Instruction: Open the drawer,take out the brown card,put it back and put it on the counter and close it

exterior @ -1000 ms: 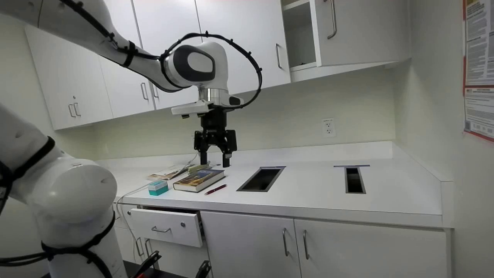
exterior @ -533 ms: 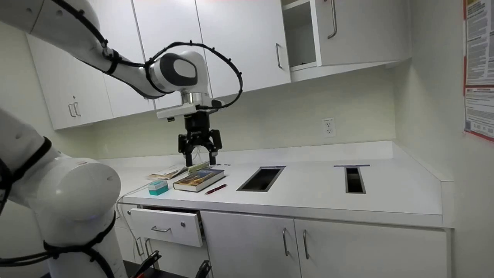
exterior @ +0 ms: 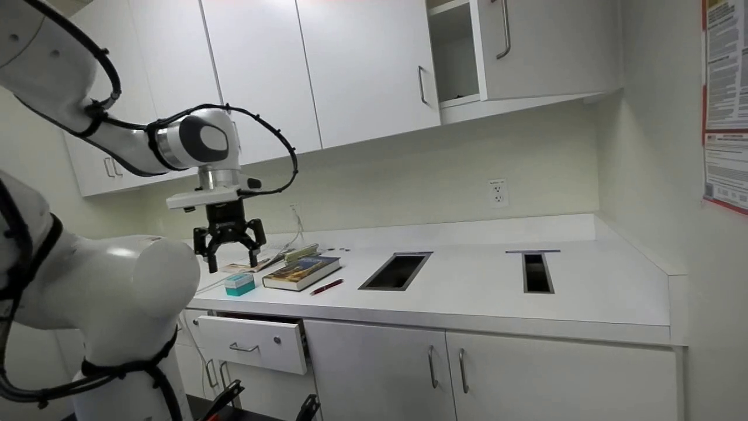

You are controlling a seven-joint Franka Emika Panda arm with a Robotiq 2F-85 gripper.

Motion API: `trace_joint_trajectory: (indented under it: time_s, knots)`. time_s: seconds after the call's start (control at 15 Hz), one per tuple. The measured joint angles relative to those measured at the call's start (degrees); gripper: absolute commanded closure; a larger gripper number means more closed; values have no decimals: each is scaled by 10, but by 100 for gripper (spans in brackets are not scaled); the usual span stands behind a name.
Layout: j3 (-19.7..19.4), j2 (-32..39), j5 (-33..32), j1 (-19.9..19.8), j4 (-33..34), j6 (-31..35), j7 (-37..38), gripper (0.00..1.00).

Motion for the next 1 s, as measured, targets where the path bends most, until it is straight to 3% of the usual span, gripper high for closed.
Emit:
trace_joint_trajectory:
  time_s: [0.27,0.8,1.0]
  knots:
    - [38,-15,49,82,7,15,0,0]
    - [45,-18,49,85,8,22,-1,0]
    - [107,-2,49,111,11,78,4,0]
